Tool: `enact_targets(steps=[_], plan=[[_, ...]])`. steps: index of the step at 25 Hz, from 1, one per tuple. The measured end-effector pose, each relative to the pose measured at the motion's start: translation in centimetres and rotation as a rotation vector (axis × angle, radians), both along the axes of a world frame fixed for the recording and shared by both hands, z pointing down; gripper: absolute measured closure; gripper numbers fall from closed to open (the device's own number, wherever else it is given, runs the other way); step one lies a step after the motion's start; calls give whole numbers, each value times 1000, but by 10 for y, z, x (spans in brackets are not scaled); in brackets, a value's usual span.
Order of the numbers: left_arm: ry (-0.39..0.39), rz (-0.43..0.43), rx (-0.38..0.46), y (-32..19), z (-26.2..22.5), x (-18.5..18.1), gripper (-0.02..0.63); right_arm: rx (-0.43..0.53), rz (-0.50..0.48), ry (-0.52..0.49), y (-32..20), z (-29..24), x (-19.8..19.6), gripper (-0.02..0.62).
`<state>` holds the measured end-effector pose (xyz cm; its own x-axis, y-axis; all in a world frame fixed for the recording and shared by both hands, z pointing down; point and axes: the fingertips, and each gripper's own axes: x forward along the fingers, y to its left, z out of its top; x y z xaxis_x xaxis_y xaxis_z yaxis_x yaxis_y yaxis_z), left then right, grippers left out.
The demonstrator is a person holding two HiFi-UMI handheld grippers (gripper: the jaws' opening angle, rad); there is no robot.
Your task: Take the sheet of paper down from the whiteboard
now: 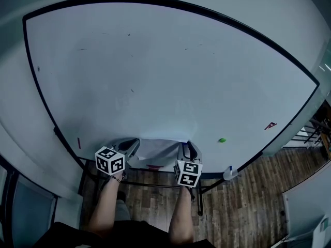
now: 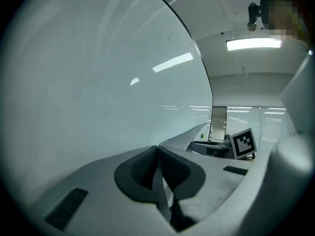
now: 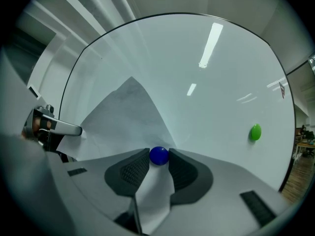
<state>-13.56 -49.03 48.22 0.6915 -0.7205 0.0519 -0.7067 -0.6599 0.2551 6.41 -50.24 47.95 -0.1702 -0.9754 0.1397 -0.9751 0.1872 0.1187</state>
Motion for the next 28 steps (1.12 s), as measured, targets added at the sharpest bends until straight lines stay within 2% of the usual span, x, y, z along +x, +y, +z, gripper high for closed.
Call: enact_targets(steps=[18,28], plan=[[-3,-20,-9,-3,2,-6,584,0,-16,20,0,2,6,462],[17,-70,-19,-1,4,-19,584,-1,13,-9,0,2,15,462]])
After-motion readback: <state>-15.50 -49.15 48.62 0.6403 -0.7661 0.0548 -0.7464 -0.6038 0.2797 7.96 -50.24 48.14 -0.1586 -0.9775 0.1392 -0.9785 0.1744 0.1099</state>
